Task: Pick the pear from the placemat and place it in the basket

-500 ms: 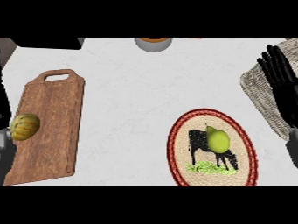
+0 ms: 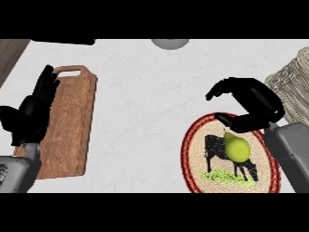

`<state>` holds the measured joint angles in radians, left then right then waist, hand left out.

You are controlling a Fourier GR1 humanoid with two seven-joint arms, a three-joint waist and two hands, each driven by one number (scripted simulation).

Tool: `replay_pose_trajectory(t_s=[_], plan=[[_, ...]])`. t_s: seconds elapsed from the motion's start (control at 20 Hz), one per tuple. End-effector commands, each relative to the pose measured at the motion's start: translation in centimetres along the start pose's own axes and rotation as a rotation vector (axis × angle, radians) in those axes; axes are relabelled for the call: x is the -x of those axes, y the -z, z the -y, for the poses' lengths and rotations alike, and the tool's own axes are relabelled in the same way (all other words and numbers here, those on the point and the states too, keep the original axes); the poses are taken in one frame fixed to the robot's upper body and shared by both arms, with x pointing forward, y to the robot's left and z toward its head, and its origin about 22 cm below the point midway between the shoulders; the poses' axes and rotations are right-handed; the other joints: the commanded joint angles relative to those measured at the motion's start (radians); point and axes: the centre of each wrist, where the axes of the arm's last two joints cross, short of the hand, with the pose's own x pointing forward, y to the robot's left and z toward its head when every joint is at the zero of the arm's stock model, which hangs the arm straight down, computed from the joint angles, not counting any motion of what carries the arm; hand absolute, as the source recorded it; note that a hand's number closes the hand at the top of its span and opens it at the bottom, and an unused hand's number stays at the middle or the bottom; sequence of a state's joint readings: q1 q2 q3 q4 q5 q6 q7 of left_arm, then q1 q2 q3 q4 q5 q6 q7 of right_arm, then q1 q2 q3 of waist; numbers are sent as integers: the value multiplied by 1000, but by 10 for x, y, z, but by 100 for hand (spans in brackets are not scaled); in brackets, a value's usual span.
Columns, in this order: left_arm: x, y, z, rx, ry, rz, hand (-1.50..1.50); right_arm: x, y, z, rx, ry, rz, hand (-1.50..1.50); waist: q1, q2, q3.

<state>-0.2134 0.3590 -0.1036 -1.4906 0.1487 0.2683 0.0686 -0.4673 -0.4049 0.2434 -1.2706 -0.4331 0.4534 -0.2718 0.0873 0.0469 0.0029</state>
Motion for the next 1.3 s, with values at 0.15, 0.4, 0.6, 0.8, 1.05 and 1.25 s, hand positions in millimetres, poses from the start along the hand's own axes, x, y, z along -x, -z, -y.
replay_pose_trajectory(t_s=[0.15, 0.4, 0.6, 0.8, 1.05, 1.25], plan=[[26, 5, -36, 74, -18, -212, 0, 41, 21, -58, -310, 58, 53, -150, -76, -42, -3], [29, 12, -45, 59, -19, -241, 0, -14, 81, -37, -324, -57, -114, -150, -83, -45, -4], [30, 2, -38, 84, -12, -225, 0, -74, 106, 0, -411, -265, -289, -150, -67, -45, -6], [21, 10, -36, 83, -17, -224, 0, -129, 116, 22, -395, -672, -456, -150, -56, -40, -6], [3, 20, -26, 111, -26, -215, 0, -158, 138, 52, -350, -757, -613, -150, -34, -34, -4], [14, 11, -21, 122, -16, -197, 0, -160, 141, 68, -553, -695, -717, -150, -32, -32, -4]])
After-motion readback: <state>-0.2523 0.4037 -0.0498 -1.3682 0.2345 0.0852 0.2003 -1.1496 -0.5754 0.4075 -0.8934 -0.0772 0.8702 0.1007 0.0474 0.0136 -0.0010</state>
